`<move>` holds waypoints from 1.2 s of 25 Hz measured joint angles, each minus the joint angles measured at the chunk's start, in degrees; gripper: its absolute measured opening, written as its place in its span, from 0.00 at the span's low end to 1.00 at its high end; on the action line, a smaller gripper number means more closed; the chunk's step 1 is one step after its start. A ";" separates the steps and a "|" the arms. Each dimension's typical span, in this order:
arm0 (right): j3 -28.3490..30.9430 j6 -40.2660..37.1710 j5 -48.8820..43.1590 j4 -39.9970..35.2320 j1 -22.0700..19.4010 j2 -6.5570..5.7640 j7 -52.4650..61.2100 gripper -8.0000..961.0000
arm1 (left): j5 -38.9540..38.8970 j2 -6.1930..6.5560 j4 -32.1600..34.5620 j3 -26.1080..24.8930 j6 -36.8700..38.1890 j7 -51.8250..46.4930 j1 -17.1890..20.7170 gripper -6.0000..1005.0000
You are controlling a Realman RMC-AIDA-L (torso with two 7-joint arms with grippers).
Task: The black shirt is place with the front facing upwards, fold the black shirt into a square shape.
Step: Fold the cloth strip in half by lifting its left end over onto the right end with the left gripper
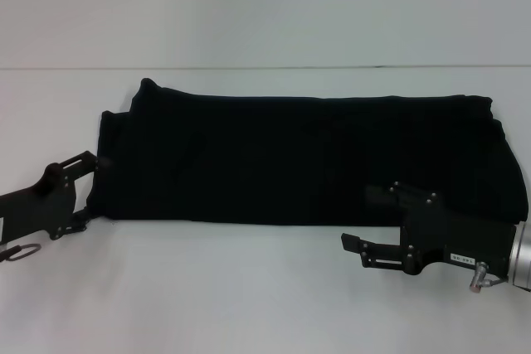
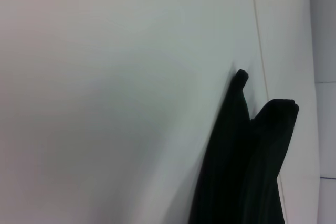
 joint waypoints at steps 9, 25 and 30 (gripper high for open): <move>0.20 0.02 0.09 -0.24 0.00 0.00 0.00 0.96 | 1.06 0.23 1.16 4.23 -0.45 0.47 -1.46 0.79; 0.21 0.19 0.26 -0.41 0.17 0.00 0.32 0.96 | 1.20 -0.04 1.42 4.33 -3.28 1.21 -1.77 0.36; 0.21 0.35 0.26 -0.40 0.36 0.00 0.34 0.96 | 1.15 -0.14 1.42 4.41 -3.68 2.10 -1.83 0.14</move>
